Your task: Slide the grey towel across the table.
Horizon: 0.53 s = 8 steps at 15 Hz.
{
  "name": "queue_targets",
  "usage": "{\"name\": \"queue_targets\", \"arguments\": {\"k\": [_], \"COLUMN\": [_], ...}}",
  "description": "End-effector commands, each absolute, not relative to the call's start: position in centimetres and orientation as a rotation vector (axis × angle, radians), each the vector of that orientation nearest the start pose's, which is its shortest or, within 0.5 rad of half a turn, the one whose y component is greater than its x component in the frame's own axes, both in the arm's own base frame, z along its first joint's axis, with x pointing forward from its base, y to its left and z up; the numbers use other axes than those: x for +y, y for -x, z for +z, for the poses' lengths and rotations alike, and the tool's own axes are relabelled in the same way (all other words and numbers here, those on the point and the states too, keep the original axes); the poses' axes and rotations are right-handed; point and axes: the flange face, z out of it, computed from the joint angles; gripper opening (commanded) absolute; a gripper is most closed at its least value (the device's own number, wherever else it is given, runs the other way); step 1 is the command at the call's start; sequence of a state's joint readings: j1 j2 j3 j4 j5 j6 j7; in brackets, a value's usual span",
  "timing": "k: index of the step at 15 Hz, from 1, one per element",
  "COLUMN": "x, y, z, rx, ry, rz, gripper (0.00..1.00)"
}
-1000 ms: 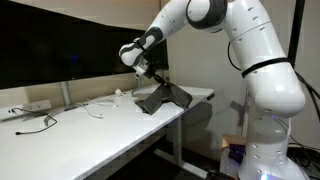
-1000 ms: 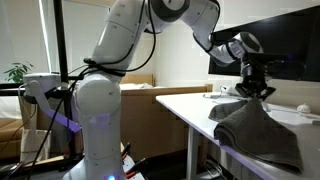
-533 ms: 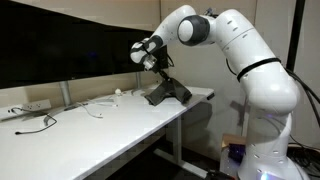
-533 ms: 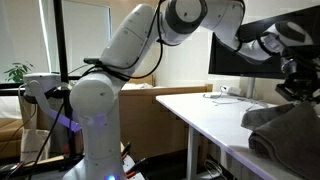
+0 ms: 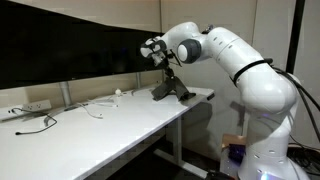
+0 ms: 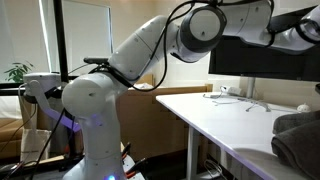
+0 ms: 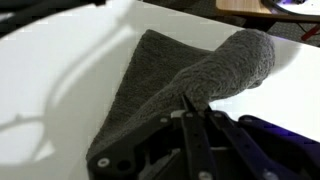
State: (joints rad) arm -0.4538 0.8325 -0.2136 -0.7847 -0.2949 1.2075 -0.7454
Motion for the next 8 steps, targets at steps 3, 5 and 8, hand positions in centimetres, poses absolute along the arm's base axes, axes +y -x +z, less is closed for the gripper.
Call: {"name": "queue_targets", "arguments": {"k": [3, 5, 8], "x": [-44.0, -44.03, -43.57], "y": [-57.08, -56.93, -56.55], "z": [43.87, 43.79, 43.77], "rx": [0.243, 0.308, 0.306], "ry": [3.087, 3.087, 3.07], "rz": [0.81, 0.837, 0.93], "gripper": [0.05, 0.05, 0.05]}}
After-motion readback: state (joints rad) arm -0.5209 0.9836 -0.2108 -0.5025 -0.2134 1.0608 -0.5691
